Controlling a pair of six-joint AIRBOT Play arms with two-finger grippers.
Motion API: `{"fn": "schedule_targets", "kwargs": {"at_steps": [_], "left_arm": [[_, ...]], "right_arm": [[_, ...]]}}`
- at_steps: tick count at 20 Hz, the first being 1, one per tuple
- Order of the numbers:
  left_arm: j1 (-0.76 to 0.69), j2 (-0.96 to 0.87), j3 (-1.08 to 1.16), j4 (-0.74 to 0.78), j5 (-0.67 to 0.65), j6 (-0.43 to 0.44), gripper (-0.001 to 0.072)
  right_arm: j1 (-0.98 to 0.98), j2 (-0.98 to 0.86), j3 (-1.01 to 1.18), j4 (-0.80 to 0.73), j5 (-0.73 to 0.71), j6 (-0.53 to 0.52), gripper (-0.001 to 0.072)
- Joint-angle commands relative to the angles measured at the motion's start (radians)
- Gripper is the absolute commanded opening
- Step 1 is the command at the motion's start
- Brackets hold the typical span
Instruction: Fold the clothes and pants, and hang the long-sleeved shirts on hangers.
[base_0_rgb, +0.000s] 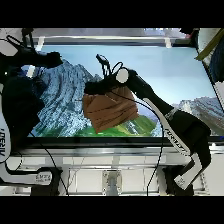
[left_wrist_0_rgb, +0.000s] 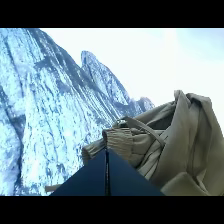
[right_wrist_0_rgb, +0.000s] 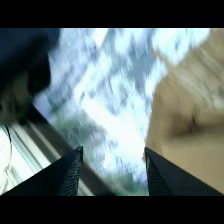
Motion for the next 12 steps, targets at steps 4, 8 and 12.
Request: {"fn": "schedule_targets", "kwargs": {"at_steps": [4,8,12], "left_arm": [[0.023,0.019,0.000,0.000,-0.090,0.040,0.0016],[0.023,0.019,0.000,0.000,-0.099,0.051,0.0015],[0.022,0.019,0.000,0.000,-0.099,0.050,0.0015]], "right_arm": [[-0.197,0.012,0.183,-0.260,0.298,-0.016,0.0428],[-0.472,0.022,0.167,-0.357,0.633,-0.033,0.0438],[-0.648,-0.005,0.051,-0.217,0.543,-0.076,0.0453]]}}
